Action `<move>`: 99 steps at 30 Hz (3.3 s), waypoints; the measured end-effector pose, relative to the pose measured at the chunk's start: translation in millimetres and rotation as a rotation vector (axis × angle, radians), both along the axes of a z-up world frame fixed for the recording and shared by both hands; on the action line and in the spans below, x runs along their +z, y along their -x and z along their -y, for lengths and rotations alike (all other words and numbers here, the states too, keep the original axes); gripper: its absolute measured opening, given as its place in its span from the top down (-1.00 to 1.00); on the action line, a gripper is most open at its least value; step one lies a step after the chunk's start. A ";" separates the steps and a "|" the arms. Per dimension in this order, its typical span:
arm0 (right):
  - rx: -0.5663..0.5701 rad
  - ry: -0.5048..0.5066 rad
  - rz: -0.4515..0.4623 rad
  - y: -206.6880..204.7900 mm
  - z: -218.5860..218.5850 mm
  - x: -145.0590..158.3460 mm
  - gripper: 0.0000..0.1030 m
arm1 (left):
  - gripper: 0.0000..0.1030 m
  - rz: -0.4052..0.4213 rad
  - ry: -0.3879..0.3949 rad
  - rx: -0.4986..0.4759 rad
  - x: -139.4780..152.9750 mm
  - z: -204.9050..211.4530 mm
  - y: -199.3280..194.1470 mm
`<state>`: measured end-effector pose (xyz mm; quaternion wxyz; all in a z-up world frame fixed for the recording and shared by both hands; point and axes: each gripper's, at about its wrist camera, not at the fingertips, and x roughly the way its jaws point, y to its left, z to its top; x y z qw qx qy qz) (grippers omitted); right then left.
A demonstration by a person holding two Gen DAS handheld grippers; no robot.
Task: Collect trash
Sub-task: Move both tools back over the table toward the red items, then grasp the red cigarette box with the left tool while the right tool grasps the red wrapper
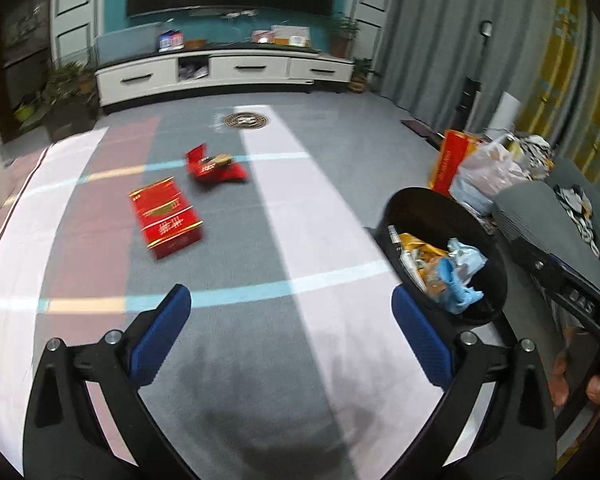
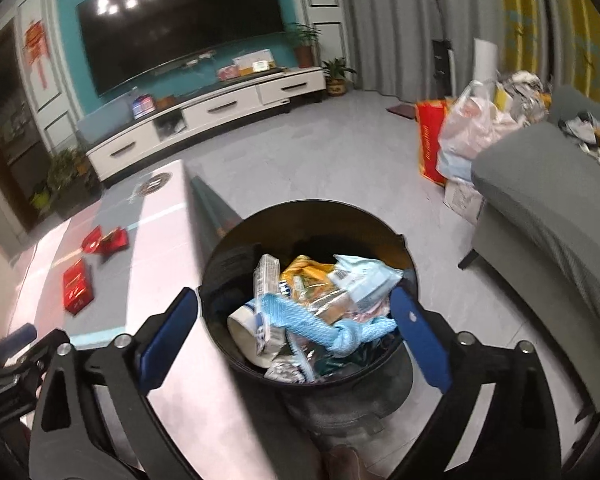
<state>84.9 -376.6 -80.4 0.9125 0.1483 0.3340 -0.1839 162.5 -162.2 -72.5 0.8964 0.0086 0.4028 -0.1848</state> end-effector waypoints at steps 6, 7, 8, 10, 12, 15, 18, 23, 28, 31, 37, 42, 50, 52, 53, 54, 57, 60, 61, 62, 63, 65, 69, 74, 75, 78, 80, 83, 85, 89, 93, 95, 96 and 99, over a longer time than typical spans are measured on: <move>0.080 0.074 -0.022 -11.5 -41.4 5.0 -0.94 | -0.94 -0.044 0.029 0.112 -6.6 -59.1 1.9; 0.101 0.079 -0.027 -15.2 -49.8 4.6 -0.94 | -0.94 -0.050 0.031 0.132 -8.1 -68.9 1.7; 0.114 0.081 -0.031 -17.4 -54.7 3.5 -0.94 | -0.94 -0.056 0.033 0.151 -10.0 -78.1 2.0; 0.152 0.085 -0.043 -24.4 -69.9 1.9 -0.94 | -0.94 -0.070 0.033 0.182 -13.6 -95.0 1.3; 0.185 0.086 -0.048 -30.0 -82.5 2.4 -0.94 | -0.94 -0.079 0.028 0.217 -18.0 -111.7 -0.3; 0.238 0.079 -0.041 -37.8 -102.4 3.5 -0.94 | -0.94 -0.100 0.025 0.280 -24.1 -137.7 -4.3; 0.251 0.030 -0.013 -45.1 -111.1 6.6 -0.94 | -0.94 -0.123 0.038 0.325 -28.3 -154.0 -11.1; 0.211 -0.066 0.017 -62.0 -109.7 7.1 -0.94 | -0.94 -0.121 0.024 0.329 -28.3 -154.9 -26.9; 0.168 -0.105 0.024 -74.7 -106.6 3.2 -0.94 | -0.94 -0.104 -0.018 0.280 -28.7 -119.5 -58.6; 0.161 -0.133 0.013 -78.7 -103.4 -1.6 -0.94 | -0.94 -0.092 -0.049 0.258 -34.2 -91.5 -87.3; 0.157 -0.155 -0.004 -84.5 -95.6 -7.3 -0.94 | -0.94 -0.105 -0.102 0.277 -52.0 -55.9 -134.8; 0.138 -0.172 -0.013 -85.3 -84.6 -11.6 -0.94 | -0.74 -0.110 -0.167 0.293 -64.2 -41.2 -149.3; 0.146 -0.205 -0.025 -90.7 -83.2 -16.1 -0.94 | -0.23 -0.086 -0.089 0.269 -68.6 -54.8 -148.9; 0.162 -0.204 -0.031 -93.6 -87.1 -17.2 -0.94 | -0.22 -0.065 -0.065 0.253 -62.2 -64.8 -141.7; 0.182 -0.206 -0.032 -95.7 -90.7 -18.0 -0.94 | -0.22 -0.055 -0.050 0.251 -57.4 -73.1 -135.7; 0.210 -0.205 -0.037 -98.6 -95.4 -19.0 -0.94 | -0.22 -0.041 -0.034 0.255 -51.6 -84.1 -128.4; 0.304 -0.183 -0.070 -110.4 -115.1 -24.2 -0.94 | -0.23 -0.027 0.019 0.291 -37.0 -126.5 -107.7; 0.400 -0.157 -0.080 -118.6 -139.6 -27.9 -0.94 | -0.23 -0.009 0.033 0.342 -25.6 -168.9 -91.3; 0.427 -0.132 -0.077 -120.5 -148.1 -27.8 -0.94 | -0.24 0.009 0.025 0.369 -21.9 -186.4 -84.2; 0.461 -0.089 -0.069 -122.5 -159.6 -26.6 -0.94 | -0.24 0.023 0.016 0.390 -19.6 -198.0 -80.2; 0.492 -0.048 -0.056 -124.3 -170.3 -24.8 -0.94 | -0.24 0.033 0.014 0.412 -18.1 -209.1 -77.8; 0.530 -0.018 -0.029 -130.1 -185.0 -21.4 -0.94 | -0.24 0.018 0.050 0.452 -16.5 -231.2 -78.6; 0.549 0.045 -0.015 -156.4 -206.2 -18.5 -0.94 | -0.23 0.026 0.058 0.463 -9.9 -246.4 -88.8; 0.582 0.252 -0.087 -215.7 -226.9 -25.6 -0.81 | -0.20 -0.013 0.098 0.419 -16.5 -245.7 -91.3; 0.588 0.281 -0.109 -227.9 -228.2 -29.1 -0.78 | -0.19 -0.016 0.098 0.411 -17.2 -244.5 -91.9; 0.587 0.327 -0.170 -254.0 -226.2 -43.0 -0.62 | -0.15 -0.011 0.095 0.391 -19.0 -241.4 -95.9; 0.594 0.328 -0.205 -266.7 -223.4 -53.7 -0.46 | -0.15 -0.028 0.093 0.386 -22.7 -241.9 -97.8; 0.601 0.354 -0.223 -275.1 -224.0 -64.5 -0.22 | -0.15 -0.058 0.088 0.381 -29.8 -243.2 -100.5; 0.607 0.382 -0.233 -278.2 -227.2 -70.4 0.32 | -0.15 -0.076 0.093 0.384 -34.2 -245.2 -101.4; 0.595 0.422 -0.230 -280.3 -228.9 -74.1 0.99 | -0.05 -0.094 0.102 0.375 -39.9 -245.4 -100.8; 0.572 0.336 -0.165 -263.1 -221.0 -56.3 0.99 | 0.54 -0.112 0.114 0.382 -47.6 -250.1 -97.8; 0.575 0.287 -0.136 -251.0 -217.6 -45.6 0.99 | 0.54 -0.114 0.125 0.381 -48.2 -252.4 -95.6; 0.578 0.265 -0.123 -243.9 -216.0 -40.5 0.99 | 0.54 -0.114 0.128 0.383 -47.7 -253.4 -94.4; 0.590 0.226 -0.084 -224.4 -215.4 -28.2 0.99 | 0.56 -0.102 0.144 0.389 -43.7 -257.3 -88.6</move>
